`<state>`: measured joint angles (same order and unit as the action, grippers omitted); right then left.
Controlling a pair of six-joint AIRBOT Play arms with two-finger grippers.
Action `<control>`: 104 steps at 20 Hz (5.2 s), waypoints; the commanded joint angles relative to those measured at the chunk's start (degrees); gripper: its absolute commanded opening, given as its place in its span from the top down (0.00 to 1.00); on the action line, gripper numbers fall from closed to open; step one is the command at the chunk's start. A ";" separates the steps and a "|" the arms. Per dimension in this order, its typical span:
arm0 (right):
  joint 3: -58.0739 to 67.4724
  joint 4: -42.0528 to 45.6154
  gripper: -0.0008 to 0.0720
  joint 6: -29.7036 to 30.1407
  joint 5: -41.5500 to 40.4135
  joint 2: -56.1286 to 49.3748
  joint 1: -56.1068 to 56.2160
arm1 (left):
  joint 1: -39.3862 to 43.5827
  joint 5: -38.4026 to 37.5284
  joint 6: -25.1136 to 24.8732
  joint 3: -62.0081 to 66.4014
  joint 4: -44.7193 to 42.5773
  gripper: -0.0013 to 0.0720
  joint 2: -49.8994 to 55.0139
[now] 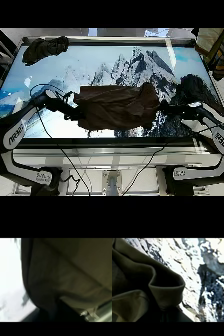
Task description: Fold the shirts.
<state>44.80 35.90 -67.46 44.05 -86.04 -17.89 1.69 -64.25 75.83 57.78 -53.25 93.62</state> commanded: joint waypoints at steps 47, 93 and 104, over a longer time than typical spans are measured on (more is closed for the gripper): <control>16.65 22.14 0.96 -5.35 10.03 12.00 -2.64 | -8.07 -22.01 -2.38 45.79 -1.86 0.97 5.09; 13.03 6.36 0.96 10.54 4.48 -7.58 8.24 | -8.02 -29.92 -0.68 51.98 -2.29 0.50 10.03; 23.02 8.81 0.96 10.27 13.73 -5.07 8.24 | -7.52 -34.88 0.94 28.87 -9.99 0.59 9.99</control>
<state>66.72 44.53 -57.36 56.66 -91.46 -9.72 -5.82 -96.53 75.72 92.18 -59.07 103.61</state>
